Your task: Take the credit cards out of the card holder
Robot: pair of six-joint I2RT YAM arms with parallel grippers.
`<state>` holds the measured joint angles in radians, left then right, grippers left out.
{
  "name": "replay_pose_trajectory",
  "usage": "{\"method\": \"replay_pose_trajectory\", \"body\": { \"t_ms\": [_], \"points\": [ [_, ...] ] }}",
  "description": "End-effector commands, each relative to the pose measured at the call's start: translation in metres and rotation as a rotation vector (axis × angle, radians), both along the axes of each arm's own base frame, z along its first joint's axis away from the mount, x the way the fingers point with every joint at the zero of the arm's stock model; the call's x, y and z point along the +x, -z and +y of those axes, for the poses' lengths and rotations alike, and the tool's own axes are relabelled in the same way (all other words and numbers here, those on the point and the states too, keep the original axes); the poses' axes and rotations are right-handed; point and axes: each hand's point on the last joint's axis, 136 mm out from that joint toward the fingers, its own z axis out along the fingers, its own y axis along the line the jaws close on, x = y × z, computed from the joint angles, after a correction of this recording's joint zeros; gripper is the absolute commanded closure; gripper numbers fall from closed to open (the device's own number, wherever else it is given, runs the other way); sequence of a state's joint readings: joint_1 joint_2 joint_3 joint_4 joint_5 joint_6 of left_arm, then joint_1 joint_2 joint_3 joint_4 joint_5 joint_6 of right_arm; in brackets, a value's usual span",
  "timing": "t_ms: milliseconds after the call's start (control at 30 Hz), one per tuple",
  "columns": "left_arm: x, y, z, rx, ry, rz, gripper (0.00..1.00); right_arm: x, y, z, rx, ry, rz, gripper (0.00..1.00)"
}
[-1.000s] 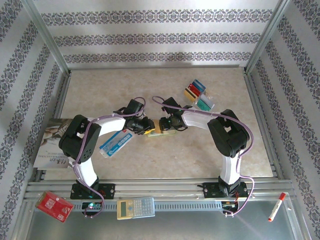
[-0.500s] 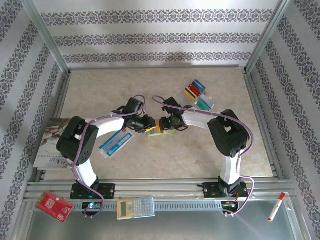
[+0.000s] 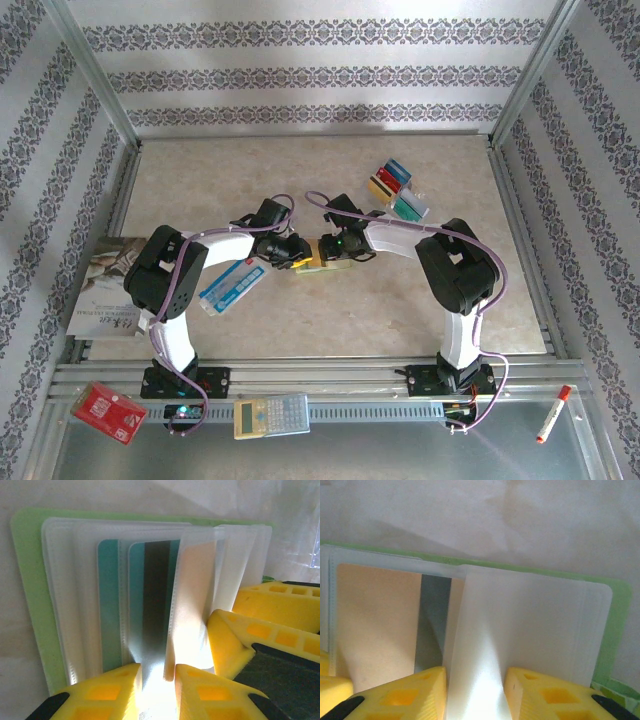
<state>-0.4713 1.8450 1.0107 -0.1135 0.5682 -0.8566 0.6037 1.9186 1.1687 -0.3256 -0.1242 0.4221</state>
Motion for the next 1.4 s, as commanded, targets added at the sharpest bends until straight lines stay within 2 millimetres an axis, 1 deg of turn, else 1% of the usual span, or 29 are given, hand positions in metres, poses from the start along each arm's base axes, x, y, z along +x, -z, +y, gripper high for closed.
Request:
{"method": "replay_pose_trajectory", "body": {
  "t_ms": [0, 100, 233, 300, 433, 500, 567, 700, 733, 800, 900, 967, 1033, 1200, 1300, 1367],
  "points": [
    [0.005, -0.007, -0.015, -0.058, 0.027, -0.014, 0.75, -0.041, 0.052, -0.035, -0.129, 0.030, 0.191, 0.58],
    [0.008, -0.009, -0.020, -0.082, 0.031, -0.018, 0.75, -0.041, 0.051, -0.035, -0.123, 0.030, 0.193, 0.59],
    [0.009, -0.010, -0.020, -0.081, 0.028, -0.024, 0.85, -0.039, 0.045, -0.033, -0.098, 0.036, 0.189, 0.59],
    [0.009, -0.011, -0.016, -0.066, 0.026, -0.028, 0.91, -0.038, 0.034, -0.029, -0.058, 0.041, 0.175, 0.58],
    [0.002, -0.012, -0.003, 0.003, 0.040, -0.031, 1.00, -0.037, 0.007, -0.024, 0.050, 0.075, 0.140, 0.56],
    [-0.004, -0.011, 0.005, 0.038, 0.052, -0.027, 1.00, -0.039, -0.002, -0.020, 0.100, 0.083, 0.133, 0.55],
    [-0.008, -0.013, 0.008, 0.054, 0.079, -0.024, 1.00, -0.042, -0.007, -0.016, 0.144, 0.089, 0.138, 0.55],
    [-0.012, -0.018, 0.008, 0.069, 0.125, -0.023, 1.00, -0.044, -0.011, -0.011, 0.195, 0.106, 0.143, 0.55],
    [-0.011, -0.020, 0.006, 0.062, 0.127, -0.026, 0.99, -0.043, -0.011, -0.012, 0.203, 0.112, 0.140, 0.55],
    [-0.007, -0.025, 0.000, 0.029, 0.128, -0.037, 0.94, -0.040, -0.016, -0.012, 0.233, 0.132, 0.123, 0.55],
    [0.001, -0.034, -0.016, -0.048, 0.124, -0.054, 0.79, -0.033, -0.030, -0.014, 0.290, 0.162, 0.080, 0.56],
    [0.003, -0.039, -0.025, -0.086, 0.128, -0.063, 0.76, -0.030, -0.040, -0.018, 0.325, 0.184, 0.051, 0.56],
    [0.007, -0.043, -0.034, -0.114, 0.126, -0.069, 0.73, -0.026, -0.050, -0.029, 0.342, 0.219, 0.020, 0.56],
    [0.015, -0.051, -0.055, -0.183, 0.127, -0.079, 0.69, -0.022, -0.070, -0.068, 0.360, 0.313, -0.054, 0.56],
    [0.014, -0.052, -0.069, -0.215, 0.139, -0.078, 0.65, -0.021, -0.081, -0.085, 0.356, 0.347, -0.099, 0.56],
    [0.013, -0.052, -0.077, -0.225, 0.150, -0.081, 0.63, -0.021, -0.086, -0.092, 0.353, 0.361, -0.117, 0.55]
  ]
}}
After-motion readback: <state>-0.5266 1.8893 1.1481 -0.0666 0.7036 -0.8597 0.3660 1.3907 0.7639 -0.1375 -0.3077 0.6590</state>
